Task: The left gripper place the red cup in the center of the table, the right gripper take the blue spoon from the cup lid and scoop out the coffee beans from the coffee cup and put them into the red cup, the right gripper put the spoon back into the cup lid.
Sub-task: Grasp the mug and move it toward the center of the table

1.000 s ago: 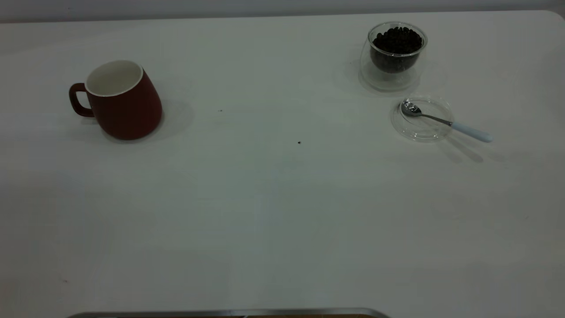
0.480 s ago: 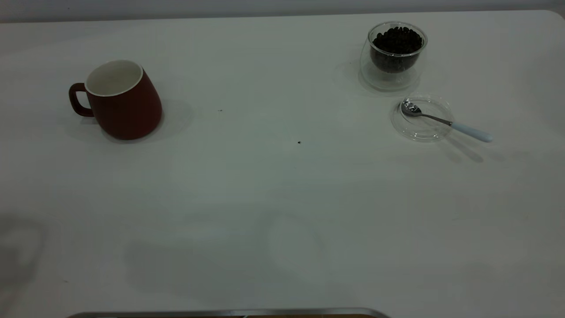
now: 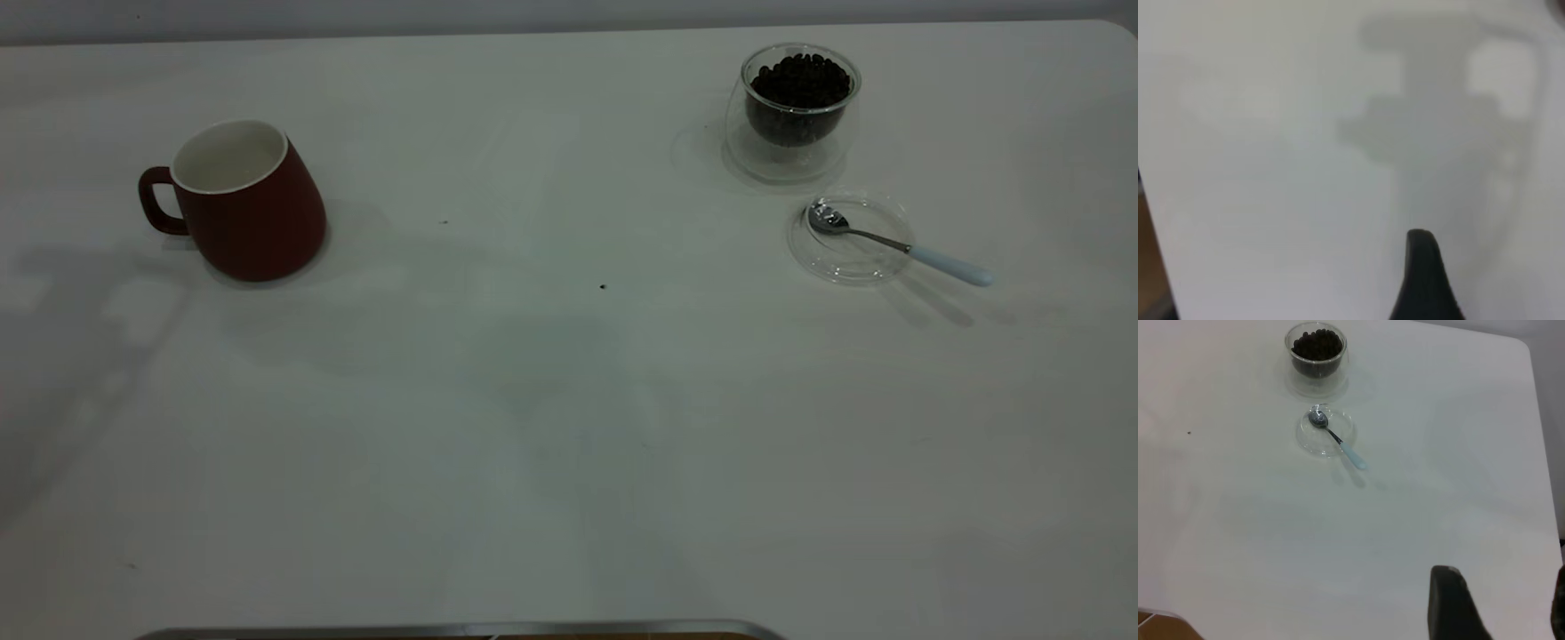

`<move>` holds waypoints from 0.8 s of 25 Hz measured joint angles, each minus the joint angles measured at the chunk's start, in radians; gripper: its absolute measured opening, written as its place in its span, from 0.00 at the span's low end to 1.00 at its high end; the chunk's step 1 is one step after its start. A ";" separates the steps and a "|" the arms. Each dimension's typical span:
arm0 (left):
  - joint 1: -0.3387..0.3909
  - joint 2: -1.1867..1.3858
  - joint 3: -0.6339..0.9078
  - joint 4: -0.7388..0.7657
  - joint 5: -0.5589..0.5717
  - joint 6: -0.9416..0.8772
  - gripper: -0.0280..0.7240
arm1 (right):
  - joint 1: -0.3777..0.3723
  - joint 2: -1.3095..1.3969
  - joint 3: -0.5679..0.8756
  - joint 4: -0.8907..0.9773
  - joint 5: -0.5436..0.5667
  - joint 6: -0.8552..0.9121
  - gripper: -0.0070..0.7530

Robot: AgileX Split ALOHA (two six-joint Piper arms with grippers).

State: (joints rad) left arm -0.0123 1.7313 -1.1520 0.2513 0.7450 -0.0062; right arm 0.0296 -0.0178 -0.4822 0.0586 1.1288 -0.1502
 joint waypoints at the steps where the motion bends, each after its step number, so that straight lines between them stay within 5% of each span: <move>1: 0.000 0.040 -0.031 0.002 0.000 0.034 0.82 | 0.000 0.000 0.000 0.000 0.000 0.000 0.53; 10: 0.000 0.290 -0.223 0.011 -0.023 0.435 0.82 | 0.000 0.000 0.000 0.000 0.000 0.000 0.53; 20: 0.000 0.448 -0.269 0.015 -0.218 0.744 0.82 | 0.000 0.000 0.000 0.000 0.000 0.000 0.53</move>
State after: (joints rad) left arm -0.0123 2.1793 -1.4215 0.2666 0.5268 0.7380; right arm 0.0296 -0.0178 -0.4822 0.0586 1.1288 -0.1502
